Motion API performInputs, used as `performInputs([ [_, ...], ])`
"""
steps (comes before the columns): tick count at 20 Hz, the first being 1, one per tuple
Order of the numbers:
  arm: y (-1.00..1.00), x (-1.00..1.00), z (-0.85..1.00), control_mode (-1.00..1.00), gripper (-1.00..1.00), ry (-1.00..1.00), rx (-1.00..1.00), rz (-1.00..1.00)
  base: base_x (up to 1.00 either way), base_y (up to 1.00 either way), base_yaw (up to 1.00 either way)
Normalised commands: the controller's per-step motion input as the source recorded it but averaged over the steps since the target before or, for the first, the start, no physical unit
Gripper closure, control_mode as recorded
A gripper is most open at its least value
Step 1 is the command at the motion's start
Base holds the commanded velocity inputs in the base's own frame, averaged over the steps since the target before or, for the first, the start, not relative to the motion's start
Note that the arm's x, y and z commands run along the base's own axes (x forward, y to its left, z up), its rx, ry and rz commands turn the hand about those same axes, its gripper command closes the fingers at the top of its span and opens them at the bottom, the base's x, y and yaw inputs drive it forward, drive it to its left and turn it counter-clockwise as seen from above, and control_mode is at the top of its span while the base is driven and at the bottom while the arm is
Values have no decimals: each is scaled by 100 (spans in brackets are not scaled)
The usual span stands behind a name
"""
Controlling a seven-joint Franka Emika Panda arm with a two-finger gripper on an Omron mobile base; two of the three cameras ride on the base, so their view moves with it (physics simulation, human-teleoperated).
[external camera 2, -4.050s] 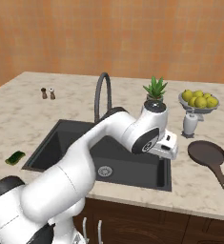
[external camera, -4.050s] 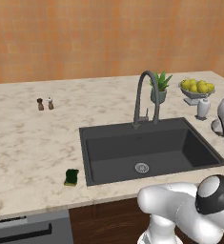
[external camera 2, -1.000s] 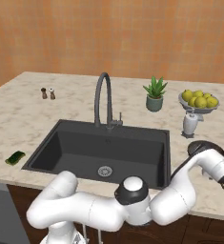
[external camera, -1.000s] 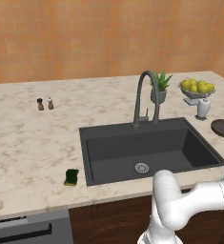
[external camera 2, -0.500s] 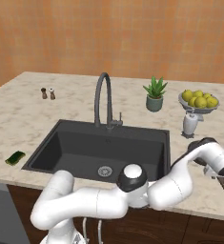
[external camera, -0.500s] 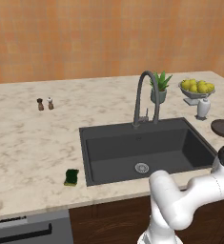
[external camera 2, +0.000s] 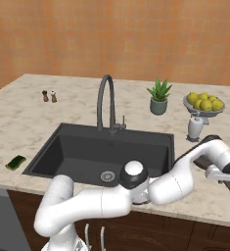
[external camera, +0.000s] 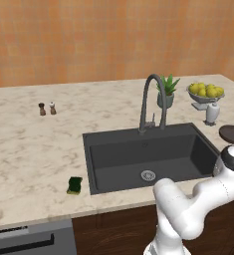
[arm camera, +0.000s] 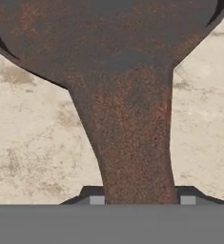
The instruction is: Pick the pan and sponge and place them into the sink. Then turn on the water.
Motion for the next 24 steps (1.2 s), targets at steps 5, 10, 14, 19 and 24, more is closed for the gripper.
performInputs([
  [5,98,-7,-5,-100,100,-34,4,26,0,0,0],
  [10,100,-2,0,-100,100,-34,-7,42,0,0,0],
  [14,100,-8,11,-100,100,-18,-33,31,0,0,0],
  [19,100,-40,19,-100,100,-32,-34,34,0,0,0],
  [24,100,-74,12,-100,100,-38,-34,22,0,0,0],
])
